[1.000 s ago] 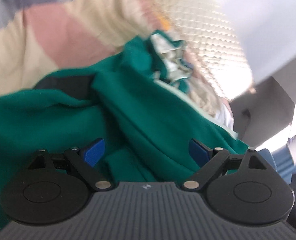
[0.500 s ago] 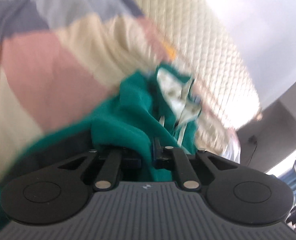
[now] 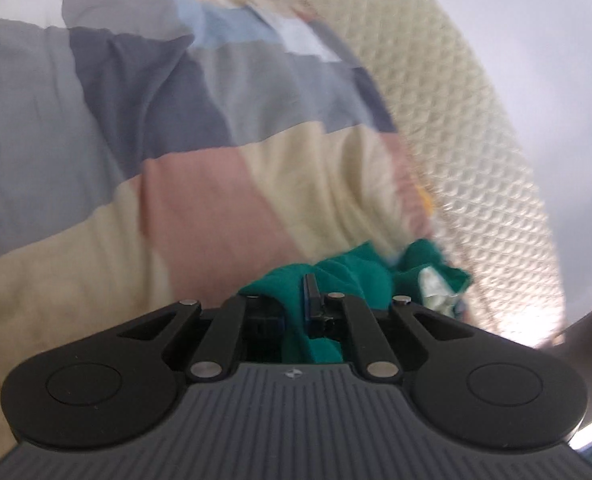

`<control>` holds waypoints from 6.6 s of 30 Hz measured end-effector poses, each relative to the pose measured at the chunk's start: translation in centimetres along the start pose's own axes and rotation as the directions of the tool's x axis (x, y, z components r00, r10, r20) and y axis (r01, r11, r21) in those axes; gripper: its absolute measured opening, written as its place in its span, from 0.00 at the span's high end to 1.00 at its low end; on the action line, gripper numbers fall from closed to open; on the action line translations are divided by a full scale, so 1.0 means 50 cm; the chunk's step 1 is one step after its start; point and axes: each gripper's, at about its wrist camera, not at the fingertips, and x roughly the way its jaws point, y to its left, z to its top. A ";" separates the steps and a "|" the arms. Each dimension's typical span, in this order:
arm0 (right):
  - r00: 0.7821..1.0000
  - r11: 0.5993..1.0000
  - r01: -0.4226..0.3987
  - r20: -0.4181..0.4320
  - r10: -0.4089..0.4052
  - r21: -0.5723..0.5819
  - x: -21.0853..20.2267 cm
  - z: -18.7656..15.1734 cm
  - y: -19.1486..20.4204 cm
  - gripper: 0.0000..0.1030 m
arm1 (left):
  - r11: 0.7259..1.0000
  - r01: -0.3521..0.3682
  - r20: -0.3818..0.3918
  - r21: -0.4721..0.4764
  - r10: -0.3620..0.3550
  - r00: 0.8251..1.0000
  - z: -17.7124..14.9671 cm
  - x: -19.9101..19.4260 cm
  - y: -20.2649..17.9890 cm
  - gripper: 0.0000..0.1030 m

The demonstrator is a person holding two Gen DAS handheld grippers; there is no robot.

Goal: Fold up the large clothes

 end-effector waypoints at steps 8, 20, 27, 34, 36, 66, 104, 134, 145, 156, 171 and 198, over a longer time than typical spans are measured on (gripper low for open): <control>0.997 0.993 -0.052 -0.058 0.058 0.107 0.011 -0.013 -0.034 0.49 | 0.997 -0.018 -0.035 0.081 0.021 0.999 0.002 -0.010 -0.019 0.82; 0.991 0.984 -0.099 0.100 0.085 0.149 -0.050 0.004 -0.046 0.30 | 0.989 -0.033 -0.025 0.147 0.038 0.999 -0.046 -0.178 -0.052 0.35; 0.979 0.959 -0.157 0.166 0.119 0.237 -0.037 0.024 -0.076 0.30 | 0.970 0.004 -0.161 0.242 0.037 0.986 -0.117 -0.214 -0.096 0.35; 0.971 0.825 -0.238 0.125 0.202 0.512 0.044 0.024 -0.152 0.42 | 0.968 0.023 -0.234 0.250 0.038 0.971 -0.166 -0.185 -0.100 0.35; 0.973 0.818 -0.228 0.092 0.211 0.529 0.072 0.018 -0.156 0.44 | 0.969 0.016 -0.250 0.245 0.047 0.967 -0.173 -0.174 -0.096 0.35; 0.999 0.956 -0.037 0.046 0.024 0.292 0.005 0.012 -0.105 0.65 | 0.943 -0.057 -0.110 0.328 0.098 0.989 -0.161 -0.149 -0.106 0.90; 0.992 0.992 -0.128 0.010 0.128 0.015 0.074 -0.040 -0.004 0.52 | 0.674 0.062 -0.221 0.737 0.154 0.963 -0.307 -0.116 -0.163 0.41; 0.961 0.950 -0.149 0.268 0.072 0.276 -0.068 0.124 -0.102 0.50 | 0.769 0.097 -0.175 0.632 0.019 0.984 -0.101 -0.235 -0.299 0.40; 0.980 0.941 -0.131 0.183 0.076 0.312 0.198 0.278 -0.213 0.18 | 0.812 0.132 -0.232 0.569 0.004 0.973 0.037 0.108 -0.379 0.38; 0.991 0.954 -0.105 0.104 0.079 0.279 0.522 0.452 -0.220 0.18 | 0.817 0.229 -0.333 0.530 -0.048 0.942 0.056 0.415 -0.435 0.37; 0.993 0.967 -0.061 -0.087 0.085 0.248 0.733 0.542 -0.245 0.70 | 0.820 0.104 -0.317 0.562 0.098 0.943 -0.022 0.688 -0.538 0.65; 0.939 0.991 -0.066 0.343 0.023 0.116 0.042 0.408 -0.065 0.79 | 0.703 0.208 -0.106 0.680 -0.187 0.977 0.022 -0.110 -0.610 0.88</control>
